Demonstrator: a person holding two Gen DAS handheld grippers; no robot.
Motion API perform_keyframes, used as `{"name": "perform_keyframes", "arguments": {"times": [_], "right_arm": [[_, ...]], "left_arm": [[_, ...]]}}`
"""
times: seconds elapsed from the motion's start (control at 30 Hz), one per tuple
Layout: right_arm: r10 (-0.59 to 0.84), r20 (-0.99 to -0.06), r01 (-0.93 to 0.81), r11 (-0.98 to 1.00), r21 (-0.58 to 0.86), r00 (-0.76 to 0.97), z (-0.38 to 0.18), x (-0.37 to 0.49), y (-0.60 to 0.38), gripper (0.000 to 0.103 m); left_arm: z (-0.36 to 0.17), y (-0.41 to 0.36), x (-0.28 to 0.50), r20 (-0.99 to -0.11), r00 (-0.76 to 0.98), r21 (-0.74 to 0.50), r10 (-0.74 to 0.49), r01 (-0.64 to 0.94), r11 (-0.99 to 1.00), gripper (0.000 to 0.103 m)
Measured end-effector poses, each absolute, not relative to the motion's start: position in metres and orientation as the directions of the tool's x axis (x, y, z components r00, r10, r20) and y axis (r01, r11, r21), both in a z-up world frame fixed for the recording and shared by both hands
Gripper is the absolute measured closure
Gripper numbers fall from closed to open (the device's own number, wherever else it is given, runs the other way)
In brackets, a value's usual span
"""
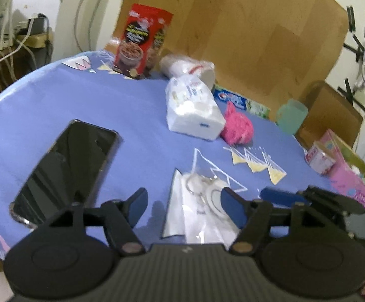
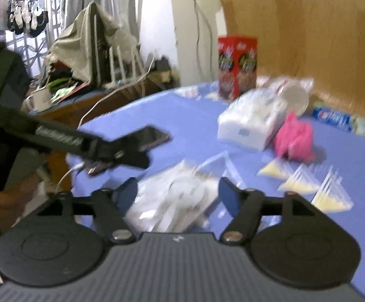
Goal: Organize soft objects
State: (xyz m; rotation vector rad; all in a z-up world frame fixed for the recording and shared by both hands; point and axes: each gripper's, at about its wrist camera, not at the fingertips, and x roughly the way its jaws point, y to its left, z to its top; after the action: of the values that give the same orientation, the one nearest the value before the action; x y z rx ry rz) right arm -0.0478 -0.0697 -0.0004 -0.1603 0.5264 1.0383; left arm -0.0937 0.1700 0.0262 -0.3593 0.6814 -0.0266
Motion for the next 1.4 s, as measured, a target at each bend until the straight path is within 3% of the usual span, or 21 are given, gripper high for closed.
{"name": "perform_keyframes", "arguments": {"times": [0.07,0.13,0.23,0.3,0.5,0.67,0.73,1.1,1.17,1.23,1.33,1.4], "right_arm": [[0.769,-0.523,-0.859,0.496,0.125,0.368,-0.01,-0.051,-0.066,0.02],[0.736,-0.567,-0.853,0.511,0.105,0.37,-0.019,-0.049,-0.057,0.02],[0.718,-0.585,-0.846,0.524,0.097,0.378,-0.023,-0.047,-0.049,0.021],[0.717,-0.585,-0.846,0.525,0.095,0.379,-0.022,-0.048,-0.051,0.034],[0.71,-0.559,-0.787,0.596,0.156,0.427,-0.021,-0.043,-0.097,0.041],[0.659,-0.516,-0.695,0.701,0.159,0.547,-0.019,-0.051,-0.155,0.055],[0.619,-0.484,-0.649,0.75,0.127,0.619,-0.013,-0.055,-0.179,0.065],[0.348,-0.259,-0.321,0.936,0.144,0.901,0.041,-0.036,-0.319,0.065],[0.283,-0.233,-0.256,0.957,0.14,0.93,0.049,-0.023,-0.344,0.065],[0.221,-0.233,-0.19,0.97,0.149,0.947,0.051,-0.001,-0.369,0.064],[0.025,-0.287,0.004,0.995,0.099,0.958,0.039,0.037,-0.399,0.06],[-0.007,-0.298,0.056,0.986,0.155,0.955,0.033,0.039,-0.421,0.06]], "left_arm": [[0.021,0.164,-0.089,-0.625,0.767,-0.325,-0.145,-0.087,0.942,0.027],[0.015,0.157,-0.082,-0.642,0.748,-0.329,-0.168,-0.071,0.942,0.027],[0.002,0.143,-0.071,-0.677,0.708,-0.339,-0.204,-0.053,0.939,0.035],[0.003,0.127,-0.068,-0.684,0.705,-0.295,-0.186,-0.035,0.955,0.036],[0.007,0.089,-0.061,-0.689,0.673,-0.324,-0.27,0.047,0.945,0.036],[0.013,0.036,-0.041,-0.687,0.648,-0.321,-0.329,0.136,0.937,0.036],[0.022,0.01,-0.031,-0.676,0.651,-0.298,-0.344,0.185,0.936,0.036],[0.101,-0.168,0.041,-0.583,0.639,-0.16,-0.502,0.515,0.842,0.035],[0.108,-0.206,0.06,-0.559,0.638,-0.138,-0.529,0.558,0.818,0.03],[0.108,-0.236,0.075,-0.537,0.649,-0.108,-0.538,0.58,0.807,0.022],[0.1,-0.26,0.089,-0.549,0.684,-0.061,-0.481,0.542,0.838,0.023],[0.097,-0.246,0.083,-0.537,0.666,-0.112,-0.517,0.551,0.827,0.023]]}}
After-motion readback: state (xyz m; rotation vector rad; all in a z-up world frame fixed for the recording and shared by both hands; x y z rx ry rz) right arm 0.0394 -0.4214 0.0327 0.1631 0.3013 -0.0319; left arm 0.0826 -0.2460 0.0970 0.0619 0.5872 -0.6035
